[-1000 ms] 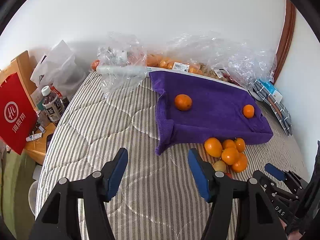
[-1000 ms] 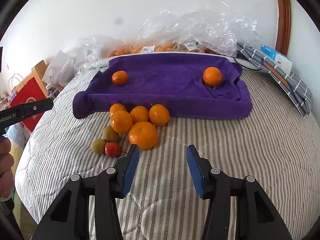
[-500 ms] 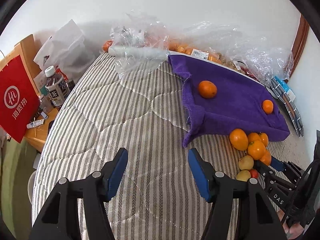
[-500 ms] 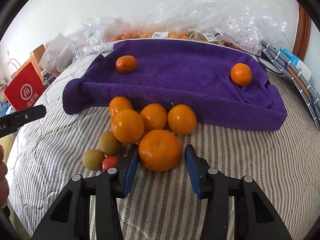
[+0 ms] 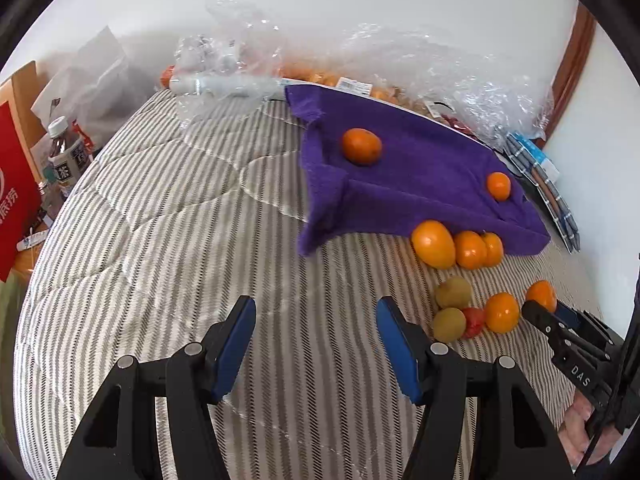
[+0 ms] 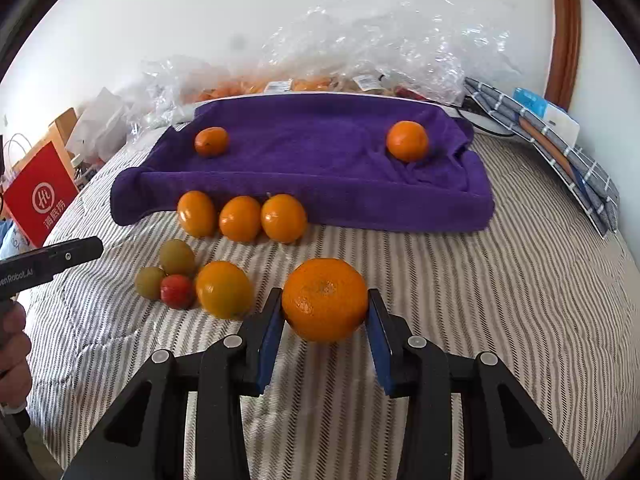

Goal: Organize fruits
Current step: 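Move the right gripper back to the fruit pile and grasp an orange, then grasp a small yellow-green fruit with the left gripper while the right gripper holds the orange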

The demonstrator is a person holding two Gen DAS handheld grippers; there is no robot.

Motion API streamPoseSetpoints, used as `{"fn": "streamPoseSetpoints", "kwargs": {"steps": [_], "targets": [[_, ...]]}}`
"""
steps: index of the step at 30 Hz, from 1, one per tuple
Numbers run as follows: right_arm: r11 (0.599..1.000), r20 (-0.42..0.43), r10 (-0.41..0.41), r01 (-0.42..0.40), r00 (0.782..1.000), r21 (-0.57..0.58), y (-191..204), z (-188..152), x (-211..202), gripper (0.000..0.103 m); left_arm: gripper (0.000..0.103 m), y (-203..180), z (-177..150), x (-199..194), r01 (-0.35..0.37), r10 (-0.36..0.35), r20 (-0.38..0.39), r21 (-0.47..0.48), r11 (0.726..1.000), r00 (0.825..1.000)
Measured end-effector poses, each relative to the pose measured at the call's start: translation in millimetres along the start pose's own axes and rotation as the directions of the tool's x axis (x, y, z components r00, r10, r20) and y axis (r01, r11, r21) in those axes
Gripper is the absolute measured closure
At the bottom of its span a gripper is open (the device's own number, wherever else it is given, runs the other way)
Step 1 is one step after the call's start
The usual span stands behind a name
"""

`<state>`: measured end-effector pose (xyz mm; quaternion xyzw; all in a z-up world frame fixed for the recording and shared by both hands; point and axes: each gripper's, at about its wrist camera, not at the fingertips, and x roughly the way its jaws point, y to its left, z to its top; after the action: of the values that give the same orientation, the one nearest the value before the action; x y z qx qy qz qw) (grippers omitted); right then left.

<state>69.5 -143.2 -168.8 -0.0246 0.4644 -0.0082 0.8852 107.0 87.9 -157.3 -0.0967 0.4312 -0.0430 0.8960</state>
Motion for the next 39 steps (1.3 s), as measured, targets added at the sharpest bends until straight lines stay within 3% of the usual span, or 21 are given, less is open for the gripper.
{"fn": "streamPoseSetpoints", "kwargs": {"steps": [3, 11, 16, 18, 20, 24, 33, 39], "targets": [[0.999, -0.004, -0.03, 0.03, 1.0, 0.024, -16, -5, -3, 0.063, 0.043, -16, -5, 2, 0.06, -0.06, -0.01, 0.031, 0.998, 0.998], [0.996, 0.004, -0.049, 0.049, 0.999, 0.078, -45, -13, -7, 0.063, 0.043, -54, -12, 11, 0.1, -0.097, -0.026, 0.115, 0.988, 0.995], [0.995, 0.005, -0.055, 0.055, 0.998, 0.077, -51, -14, -6, 0.063, 0.061, -66, -16, 20, 0.092, -0.089, -0.029, 0.138, 0.986, 0.996], [0.996, -0.002, -0.043, 0.043, 0.999, 0.08, -51, -14, -5, 0.063, 0.08, -69, -14, 21, 0.133, -0.13, -0.033, 0.138, 0.981, 0.991], [0.996, 0.004, -0.048, 0.047, 0.999, 0.075, -50, -14, -6, 0.063, 0.08, -68, -12, 22, 0.144, -0.141, -0.03, 0.127, 0.981, 0.989], [0.996, 0.01, -0.054, 0.053, 0.998, 0.073, -49, -14, -7, 0.063, 0.08, -58, -11, 19, 0.064, -0.064, 0.0, 0.127, 0.99, 0.998], [0.996, -0.015, -0.038, 0.039, 0.999, 0.079, -48, -12, 0, 0.063, 0.08, -51, -7, 24, 0.058, -0.059, 0.004, 0.113, 0.992, 0.998], [0.995, -0.011, -0.047, 0.048, 0.999, 0.082, -48, -12, -1, 0.063, 0.08, -44, -8, 23, 0.095, -0.096, 0.007, 0.068, 0.993, 0.995]]}}
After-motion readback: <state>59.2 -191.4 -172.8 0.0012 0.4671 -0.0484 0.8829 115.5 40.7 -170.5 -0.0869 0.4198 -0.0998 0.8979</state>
